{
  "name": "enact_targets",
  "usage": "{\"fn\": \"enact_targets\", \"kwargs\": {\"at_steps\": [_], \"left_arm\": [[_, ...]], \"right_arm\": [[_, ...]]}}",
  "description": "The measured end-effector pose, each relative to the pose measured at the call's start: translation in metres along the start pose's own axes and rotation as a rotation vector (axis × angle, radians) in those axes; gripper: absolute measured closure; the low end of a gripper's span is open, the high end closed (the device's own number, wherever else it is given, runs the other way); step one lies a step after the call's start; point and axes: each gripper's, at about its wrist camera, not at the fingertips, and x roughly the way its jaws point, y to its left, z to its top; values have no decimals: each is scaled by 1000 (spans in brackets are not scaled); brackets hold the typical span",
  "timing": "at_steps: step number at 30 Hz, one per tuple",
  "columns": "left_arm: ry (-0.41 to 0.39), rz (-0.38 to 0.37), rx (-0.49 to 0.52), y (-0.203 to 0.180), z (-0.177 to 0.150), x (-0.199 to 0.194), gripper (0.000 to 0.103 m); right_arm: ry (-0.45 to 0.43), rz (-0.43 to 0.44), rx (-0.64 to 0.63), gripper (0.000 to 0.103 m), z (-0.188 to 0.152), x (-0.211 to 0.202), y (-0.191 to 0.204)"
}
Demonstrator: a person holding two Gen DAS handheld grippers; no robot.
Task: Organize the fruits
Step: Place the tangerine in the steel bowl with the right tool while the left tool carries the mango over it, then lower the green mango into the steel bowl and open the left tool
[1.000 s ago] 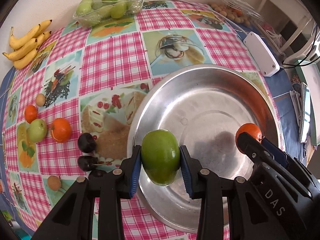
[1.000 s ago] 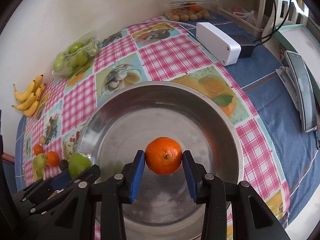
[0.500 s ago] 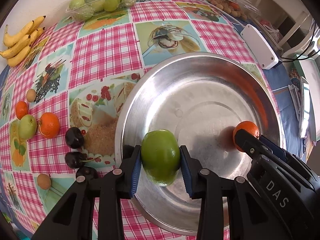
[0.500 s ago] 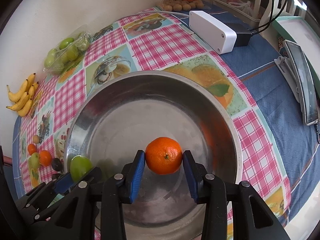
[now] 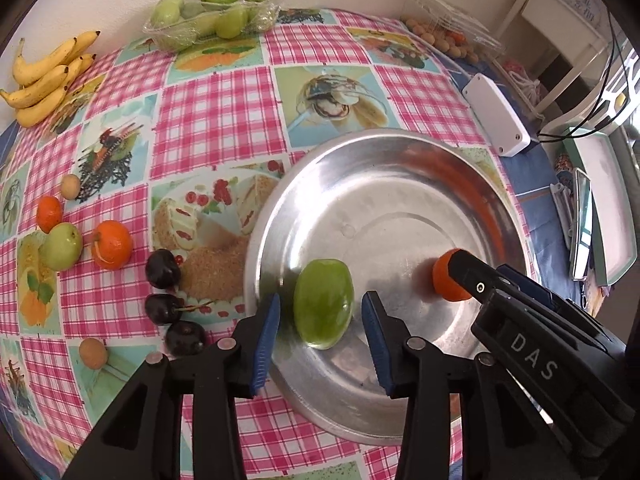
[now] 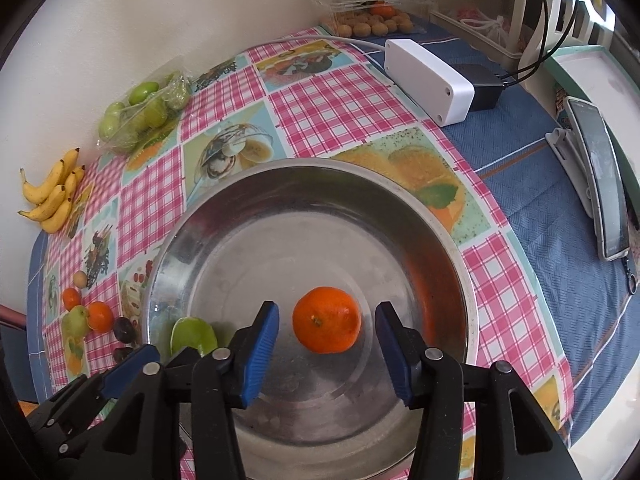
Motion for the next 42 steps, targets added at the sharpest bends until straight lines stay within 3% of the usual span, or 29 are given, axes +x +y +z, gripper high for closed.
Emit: {"fn": "enact_targets", "kwargs": {"at_steps": [2,5,10,12,18,23,26,42], "left_arm": [[-24,-2,-12,8,-1,-9,59],[-73,40,-50,28,1,-23,58],[-119,125,-107,61,-2,-33,44],[-119,150,-144,75,-4,-30,32],[-113,170,-208,101,-13,-20,21],[-119,165,-228,111,-14,-14,20],[-126,176,-232,116,-14,-13,10],[-201,118,-315,147,-18,-39,7]], "right_arm": [[-5,9,-12,48,0,-4,2],[-10,22,-22,37,-1,-9,6],[-7,18,-28,21,-2,-11,8],[1,21,-27,16,-3,-9,9],[13,20,-47,0,-4,-5,16],[19,14,-80,0,-6,-2,24],[21,14,-94,0,-6,1,27],[-36,75,-194,0,-15,-8,60]]}}
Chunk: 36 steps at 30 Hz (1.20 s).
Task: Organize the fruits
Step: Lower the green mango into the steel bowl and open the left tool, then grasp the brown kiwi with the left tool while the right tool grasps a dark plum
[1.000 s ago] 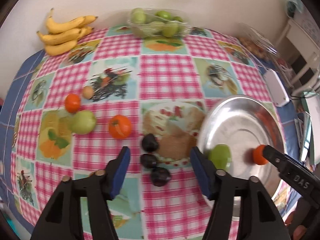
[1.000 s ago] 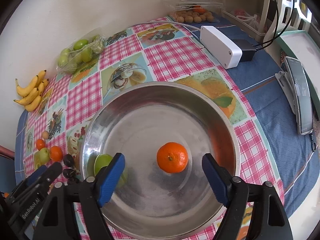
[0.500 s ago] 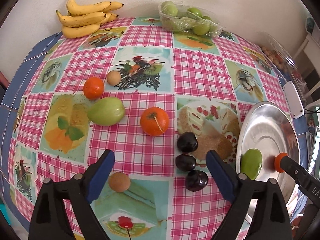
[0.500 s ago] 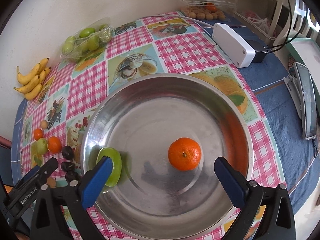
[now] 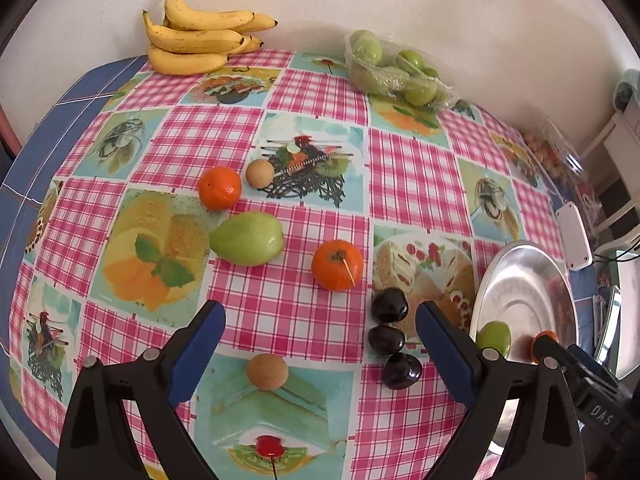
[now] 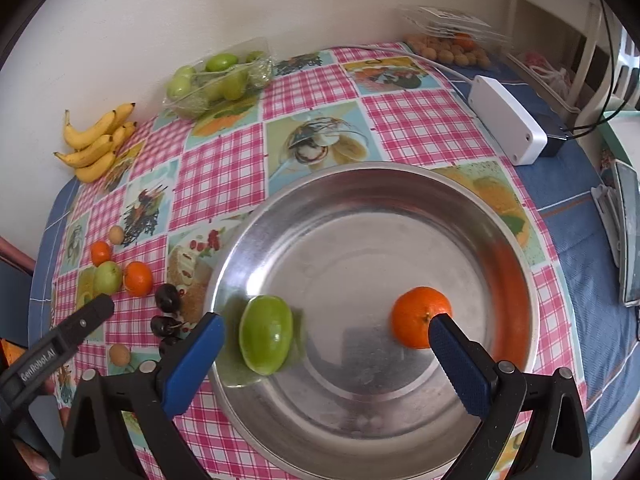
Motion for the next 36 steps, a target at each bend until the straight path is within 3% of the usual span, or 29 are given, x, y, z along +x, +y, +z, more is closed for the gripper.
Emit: {"fn": "enact_targets", "kwargs": {"at_steps": [6,19,24,31,36], "left_arm": [[-8,19,0,7,5,-7,7],[9,-10,72,33,16,-15,7],[2,25,15,62,22,-18,7],[5,7,-62,89,18,-17,7],[20,-19,-85,91,12,-11,7]], "right_arm": [[-11,51,17,0,-3,-3,7],[-13,140,-29,0,-9,-4,53],[-4,190,-80,0,-11,-3,84],[35,197,-172,1,-22,5,121],[69,193,-225,14,-31,13,134]]}}
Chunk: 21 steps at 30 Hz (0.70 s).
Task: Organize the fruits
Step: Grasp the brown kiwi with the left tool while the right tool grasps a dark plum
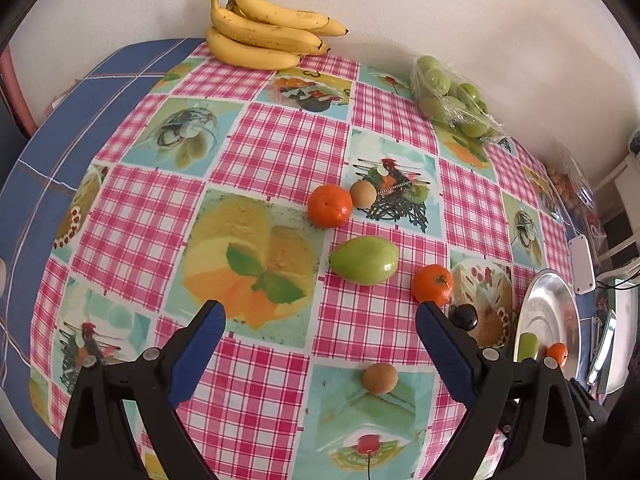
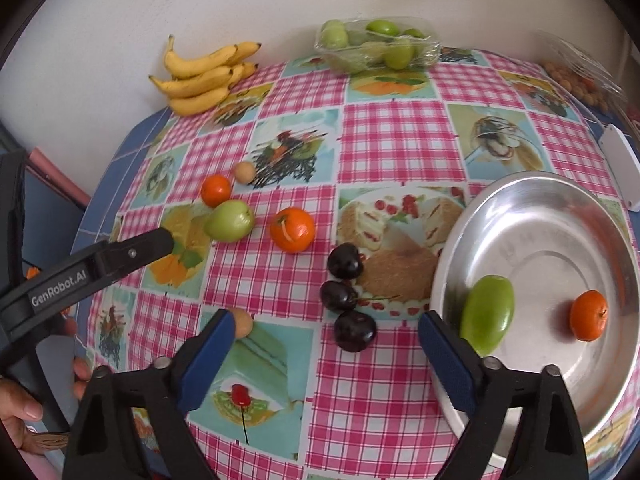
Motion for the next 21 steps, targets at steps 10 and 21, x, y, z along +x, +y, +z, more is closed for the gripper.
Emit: {"fn": "enact_targets", "kwargs": {"at_steps": [10,21], "left_arm": [[107,-21,25,-12,-12,26,7],[209,-124,63,-30,-26,42,45]], "right_arm": [[73,-53,-2,37,-3,24,-3],[106,-92,0,66,-2,38,-9]]}}
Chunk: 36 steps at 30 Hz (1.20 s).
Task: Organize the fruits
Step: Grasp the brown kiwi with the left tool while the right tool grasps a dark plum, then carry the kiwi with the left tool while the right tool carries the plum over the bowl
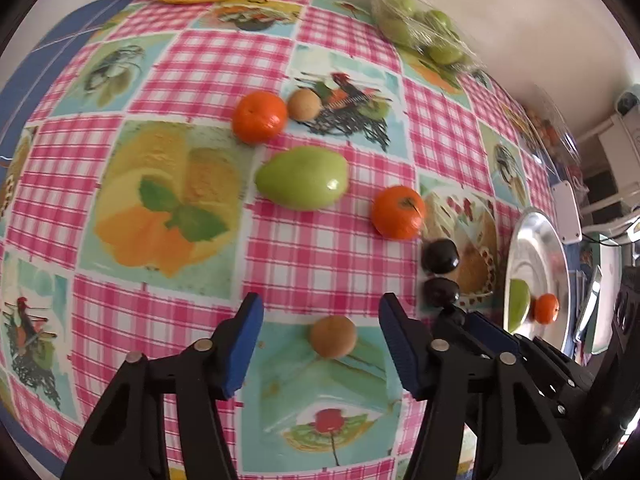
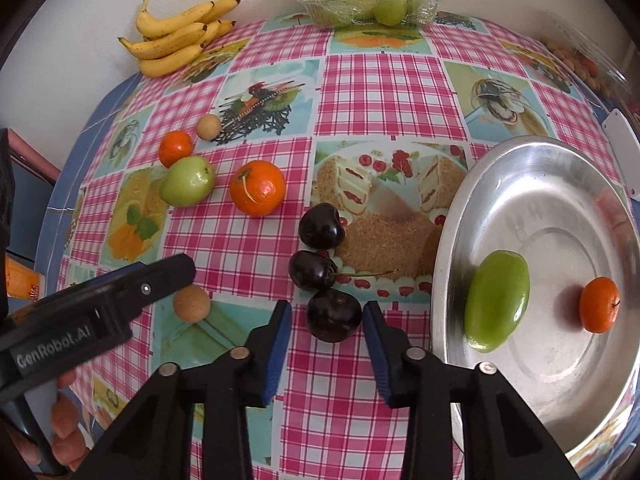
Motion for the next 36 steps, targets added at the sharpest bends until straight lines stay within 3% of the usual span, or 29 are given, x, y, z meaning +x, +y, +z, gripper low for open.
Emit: {"fn": "enact_targets", "kwargs": {"at_steps": [4,8,13,26,36], "left_arm": [[21,-2,24,-6,-4,5,57],[35,5,34,-8,-6,9,77],[19,-3,47,-12,-8,7,77],[-114,-40,46,-17,0,-31,77],[-135,-33,81,-31,-1,-38,77]], "right_arm": [[-6,3,3,71,1,-2,-2],[-4,4,1,71,0,-3,-3],[-15,12,3,72,-1,-8,-2],[-128,48,14,72,-4,-52,-5],[-131,45,39,72,-7,-57,-17]]}}
